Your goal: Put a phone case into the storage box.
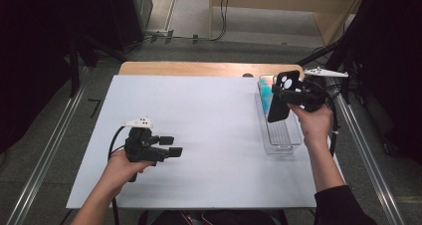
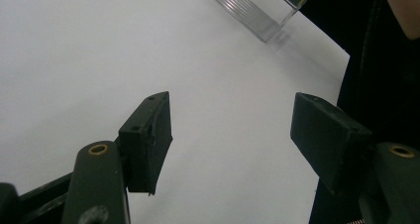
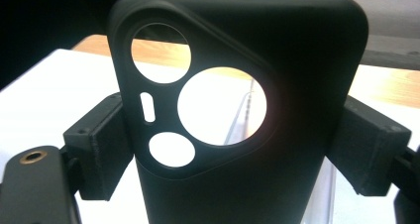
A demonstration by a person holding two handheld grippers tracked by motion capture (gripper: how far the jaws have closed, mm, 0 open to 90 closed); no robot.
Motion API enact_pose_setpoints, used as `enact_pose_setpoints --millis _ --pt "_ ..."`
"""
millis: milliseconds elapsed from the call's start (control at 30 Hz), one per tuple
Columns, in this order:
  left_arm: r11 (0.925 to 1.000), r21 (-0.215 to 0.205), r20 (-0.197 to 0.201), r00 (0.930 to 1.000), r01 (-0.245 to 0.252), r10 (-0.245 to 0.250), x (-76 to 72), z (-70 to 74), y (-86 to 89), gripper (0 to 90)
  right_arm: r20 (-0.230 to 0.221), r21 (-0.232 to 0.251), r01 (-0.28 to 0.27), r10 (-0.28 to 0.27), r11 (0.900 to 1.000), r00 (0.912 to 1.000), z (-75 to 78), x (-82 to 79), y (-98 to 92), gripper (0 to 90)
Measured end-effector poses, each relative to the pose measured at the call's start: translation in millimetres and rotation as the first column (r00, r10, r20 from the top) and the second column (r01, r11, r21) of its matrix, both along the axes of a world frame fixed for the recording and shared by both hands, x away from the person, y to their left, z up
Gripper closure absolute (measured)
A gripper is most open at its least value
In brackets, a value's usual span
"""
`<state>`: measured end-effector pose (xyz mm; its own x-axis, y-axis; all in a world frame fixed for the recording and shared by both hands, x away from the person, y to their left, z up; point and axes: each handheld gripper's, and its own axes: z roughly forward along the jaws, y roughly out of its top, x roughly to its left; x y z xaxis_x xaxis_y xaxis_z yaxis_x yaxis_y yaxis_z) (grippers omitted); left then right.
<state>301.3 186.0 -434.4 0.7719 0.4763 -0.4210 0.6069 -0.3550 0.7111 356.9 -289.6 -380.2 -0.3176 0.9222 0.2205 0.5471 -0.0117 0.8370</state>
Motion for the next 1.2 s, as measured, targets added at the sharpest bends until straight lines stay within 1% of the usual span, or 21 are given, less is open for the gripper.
enact_pose_setpoints --millis 133,200,300,467,600,667,767,867,933,1067,1200 --pt "1.0 0.0 0.0 1.0 -0.001 0.001 0.0 0.2 0.4 33.0 -0.017 -0.028 0.046 -0.046 0.999 0.9988 -7.5 8.5 0.0 12.1" --pt "1.0 -0.001 0.001 1.0 -0.002 0.002 0.1 0.3 0.6 33.0 -0.024 -0.032 0.057 -0.058 0.998 0.998 -11.7 12.5 0.2 12.0" --pt "1.0 -0.001 0.002 1.0 -0.001 0.001 0.2 0.3 0.4 33.0 -0.033 -0.024 0.083 -0.084 0.996 0.996 -17.7 17.9 -0.4 12.1" --pt "1.0 0.0 0.003 1.0 0.001 -0.001 0.0 0.3 0.0 32.9 -0.041 -0.04 0.121 -0.123 0.992 0.9916 -27.6 27.0 -0.1 12.1" --pt "1.0 -0.002 0.003 1.0 0.0 0.0 0.2 0.2 0.2 33.0 -0.049 -0.059 0.142 -0.145 0.988 0.9882 -35.4 34.4 1.6 12.1" --pt "1.0 -0.001 0.004 1.0 0.0 0.0 0.3 0.3 0.3 33.0 -0.06 -0.058 0.147 -0.151 0.987 0.9868 -39.2 37.9 2.5 12.1" --pt "1.0 -0.002 0.004 1.0 0.0 0.0 0.3 0.3 0.4 32.9 -0.064 -0.065 0.156 -0.16 0.986 0.985 -44.4 43.2 4.7 12.2" --pt "1.0 -0.002 0.004 1.0 0.0 0.0 0.4 0.2 0.5 33.0 -0.076 -0.091 0.163 -0.17 0.982 0.9826 -49.5 48.8 8.4 12.3" --pt "1.0 -0.002 0.003 1.0 0.0 0.0 0.4 0.1 0.5 33.0 -0.073 -0.09 0.17 -0.177 0.981 0.9816 -52.4 52.4 9.5 12.4" --pt "1.0 -0.002 0.003 1.0 0.001 -0.001 0.6 -0.4 0.7 33.0 -0.065 -0.113 0.188 -0.196 0.976 0.9785 -57.3 61.2 12.2 12.5" --pt "1.0 -0.005 0.0 1.0 0.004 -0.004 1.3 -0.6 1.1 32.9 -0.076 -0.114 0.202 -0.211 0.973 0.9745 -63.9 70.3 12.5 12.6"
